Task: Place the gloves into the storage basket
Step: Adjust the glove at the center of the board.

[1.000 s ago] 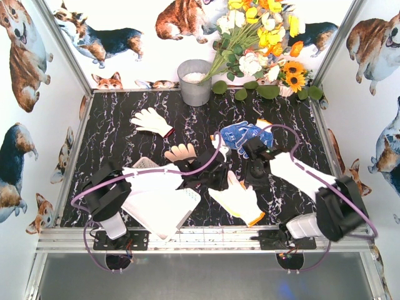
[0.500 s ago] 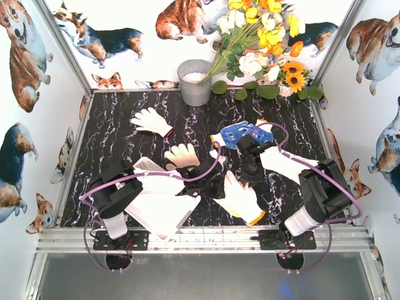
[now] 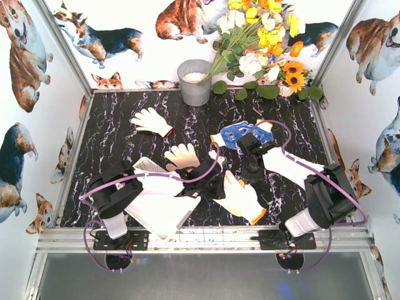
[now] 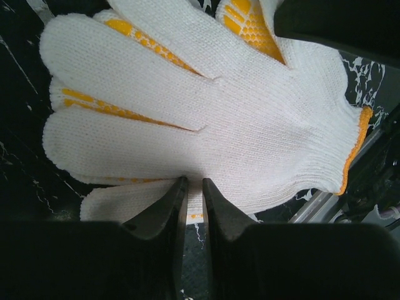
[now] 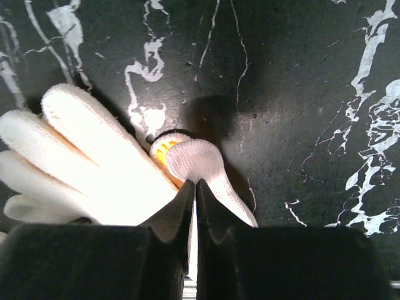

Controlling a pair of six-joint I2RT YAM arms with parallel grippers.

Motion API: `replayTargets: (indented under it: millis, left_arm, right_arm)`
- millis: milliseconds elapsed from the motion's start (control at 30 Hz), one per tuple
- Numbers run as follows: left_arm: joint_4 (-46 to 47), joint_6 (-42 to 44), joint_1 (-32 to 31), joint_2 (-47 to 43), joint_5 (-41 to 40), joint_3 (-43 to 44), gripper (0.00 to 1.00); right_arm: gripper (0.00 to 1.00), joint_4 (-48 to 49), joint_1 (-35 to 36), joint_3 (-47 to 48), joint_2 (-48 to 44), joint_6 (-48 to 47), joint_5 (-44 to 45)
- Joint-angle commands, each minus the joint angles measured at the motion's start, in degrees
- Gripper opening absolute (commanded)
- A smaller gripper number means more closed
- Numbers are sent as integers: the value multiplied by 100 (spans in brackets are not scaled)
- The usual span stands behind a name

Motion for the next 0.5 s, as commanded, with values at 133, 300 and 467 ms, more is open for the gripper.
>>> replayTargets:
  millis: [133,300,467]
  left_arm:
    - [-420,51,-79,89,-121,-168,11]
    - [-430,61,-79,78,-136,-159,11]
    - [-489,62,-78,19,-166,-158,11]
  right_arm:
    - [2,0,200,61,-481,147,18]
    - [2,94,228,33,-268,124,-92]
    - [2,242,264,43,-26,109,-84]
